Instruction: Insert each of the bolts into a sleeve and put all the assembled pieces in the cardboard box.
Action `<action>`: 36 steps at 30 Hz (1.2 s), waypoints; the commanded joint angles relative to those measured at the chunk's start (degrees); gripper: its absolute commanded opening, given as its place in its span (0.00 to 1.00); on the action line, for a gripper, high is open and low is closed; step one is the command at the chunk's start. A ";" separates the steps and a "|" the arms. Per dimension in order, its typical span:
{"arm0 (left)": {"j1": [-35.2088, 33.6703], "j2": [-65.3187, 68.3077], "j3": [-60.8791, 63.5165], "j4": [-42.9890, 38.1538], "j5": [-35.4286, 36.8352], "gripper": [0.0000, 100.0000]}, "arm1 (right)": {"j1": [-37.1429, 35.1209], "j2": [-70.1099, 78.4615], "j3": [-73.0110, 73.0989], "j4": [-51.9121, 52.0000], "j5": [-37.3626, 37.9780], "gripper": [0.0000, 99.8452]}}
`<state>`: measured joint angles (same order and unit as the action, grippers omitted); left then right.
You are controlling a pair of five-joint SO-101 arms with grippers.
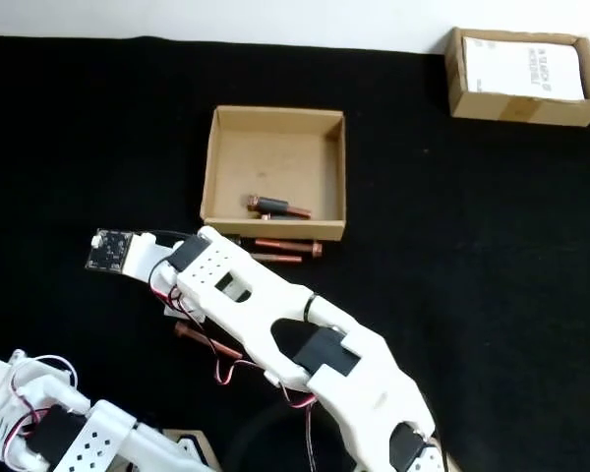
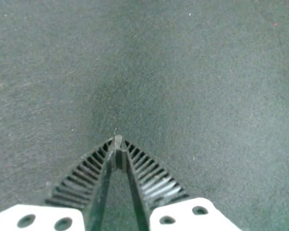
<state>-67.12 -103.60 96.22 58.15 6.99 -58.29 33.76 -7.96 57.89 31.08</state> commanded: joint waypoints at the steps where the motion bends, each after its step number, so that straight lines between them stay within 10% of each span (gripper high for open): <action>1: 0.84 -0.40 0.92 0.09 -0.18 0.01 | -0.31 3.38 -0.75 0.40 0.53 0.08; 21: 18.07 -0.31 -8.66 15.56 -0.35 0.01 | 11.47 -29.41 -15.52 30.02 -22.59 0.01; 28: 32.92 4.35 -23.96 18.73 -2.90 0.01 | 23.16 -47.08 7.34 28.62 -29.27 0.01; 36: 40.92 49.27 -57.80 33.14 2.02 0.01 | 32.13 -77.14 49.19 3.91 -29.01 0.01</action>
<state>-30.46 -74.33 54.73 83.12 6.02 -28.57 -31.21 27.03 70.55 2.15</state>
